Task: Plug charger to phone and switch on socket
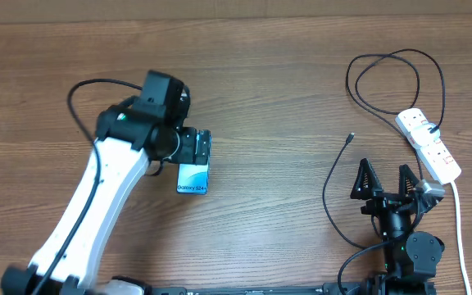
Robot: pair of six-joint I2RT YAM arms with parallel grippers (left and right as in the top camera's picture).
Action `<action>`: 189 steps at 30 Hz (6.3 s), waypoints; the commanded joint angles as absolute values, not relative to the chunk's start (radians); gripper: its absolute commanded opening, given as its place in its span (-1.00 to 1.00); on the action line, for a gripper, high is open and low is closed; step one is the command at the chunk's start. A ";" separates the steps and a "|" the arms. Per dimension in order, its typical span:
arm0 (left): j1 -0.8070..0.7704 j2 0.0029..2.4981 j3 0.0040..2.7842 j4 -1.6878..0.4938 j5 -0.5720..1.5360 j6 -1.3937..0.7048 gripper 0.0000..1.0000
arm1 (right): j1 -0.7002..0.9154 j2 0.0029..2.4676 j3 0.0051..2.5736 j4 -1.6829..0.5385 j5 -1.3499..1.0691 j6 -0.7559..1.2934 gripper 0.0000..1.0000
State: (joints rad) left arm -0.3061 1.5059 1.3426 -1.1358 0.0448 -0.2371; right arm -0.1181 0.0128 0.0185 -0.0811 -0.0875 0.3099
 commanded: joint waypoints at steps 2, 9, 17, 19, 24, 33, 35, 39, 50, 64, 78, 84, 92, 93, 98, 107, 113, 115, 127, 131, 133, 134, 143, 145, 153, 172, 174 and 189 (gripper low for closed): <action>-0.307 1.621 1.363 -1.127 0.016 -0.270 0.99 | -0.120 0.003 0.008 -0.077 -0.076 0.302 0.99; -0.308 1.797 1.363 -1.118 0.026 -0.269 1.00 | -0.120 0.003 0.008 -0.077 -0.076 0.302 1.00; -0.314 1.885 1.363 -1.046 -0.016 -0.215 0.99 | -0.120 0.003 0.008 -0.077 -0.076 0.302 1.00; -0.313 1.894 1.363 -1.038 -0.026 -0.218 0.99 | -0.120 0.003 0.008 -0.077 -0.076 0.302 1.00; -0.315 1.909 1.363 -1.015 -0.024 -0.218 0.99 | -0.120 0.003 0.008 -0.077 -0.076 0.302 1.00; -0.315 1.927 1.348 -0.996 0.020 -0.244 0.99 | -0.120 0.003 0.008 -0.077 -0.076 0.302 1.00; -0.315 1.941 1.346 -0.986 0.020 -0.248 0.99 | -0.120 0.003 0.008 -0.077 -0.076 0.302 1.00; -0.315 1.986 1.346 -0.979 0.020 -0.248 0.99 | -0.120 0.003 0.008 -0.077 -0.076 0.302 1.00; -0.315 2.101 1.346 -0.989 0.026 -0.248 1.00 | -0.120 0.005 0.008 -0.077 -0.076 0.302 1.00; -0.315 2.115 1.345 -1.012 0.026 -0.270 0.12 | -0.120 0.005 0.008 -0.077 -0.076 0.302 1.00; -0.315 2.115 1.385 -1.046 0.019 -0.270 -0.05 | -0.120 0.005 0.008 -0.077 -0.076 0.302 1.00; -0.315 2.115 1.452 -1.103 0.019 -0.270 -0.07 | -0.120 0.005 0.008 -0.077 -0.076 0.302 1.00; -0.315 2.115 1.483 -1.139 0.019 -0.271 -0.08 | -0.120 0.005 0.008 -0.077 -0.076 0.302 1.00; -0.315 2.115 1.489 -1.148 0.019 -0.270 -0.09 | -0.120 0.005 0.008 -0.077 -0.076 0.302 1.00; -0.315 2.113 1.532 -1.189 0.019 -0.271 -0.20 | -0.120 0.005 0.008 -0.077 -0.076 0.302 1.00; -0.315 2.112 1.613 -1.240 0.019 -0.278 -0.25 | -0.120 0.005 0.008 -0.077 -0.076 0.302 1.00; -0.315 2.112 1.661 -1.310 0.028 -0.297 -0.26 | -0.120 0.005 0.008 -0.077 -0.076 0.302 0.99; -0.315 2.112 1.688 -1.349 0.041 -0.297 -0.26 | -0.120 0.005 0.008 -0.077 -0.076 0.302 1.00; -0.315 2.111 1.921 -1.618 0.139 -0.296 -0.34 | -0.120 0.005 0.008 -0.077 -0.076 0.302 1.00; -0.315 2.111 1.991 -1.682 0.141 -0.296 -0.37 | -0.120 0.005 0.008 -0.077 -0.076 0.302 1.00; -0.321 2.108 2.014 -1.690 0.159 -0.294 -0.39 | -0.120 0.005 0.008 -0.077 -0.076 0.302 1.00; -0.324 2.102 2.016 -1.690 0.168 -0.295 -0.39 | -0.120 0.005 0.008 -0.077 -0.076 0.302 1.00; -0.355 2.012 2.018 -1.691 0.185 -0.295 -0.38 | -0.120 0.005 0.008 -0.077 -0.076 0.302 1.00; -0.364 1.980 2.018 -1.690 0.185 -0.296 -0.37 | -0.120 0.005 0.008 -0.077 -0.076 0.302 1.00; -0.413 1.856 2.018 -1.690 0.185 -0.315 -0.34 | -0.120 0.005 0.008 -0.077 -0.076 0.302 1.00; -0.464 1.819 2.018 -1.690 0.423 -0.361 -0.33 | -0.120 0.005 0.008 -0.077 -0.076 0.302 1.00; -0.464 1.819 2.018 -1.690 0.465 -0.361 -0.33 | -0.120 0.005 0.008 -0.077 -0.076 0.302 1.00; -0.465 1.819 2.018 -1.690 0.552 -0.374 -0.33 | -0.120 0.005 0.008 -0.077 -0.076 0.302 1.00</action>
State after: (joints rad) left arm -0.4587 1.8458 1.9923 -1.6875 0.4782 -0.3622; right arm -0.1181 0.0128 0.0185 -0.0811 -0.0860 0.3099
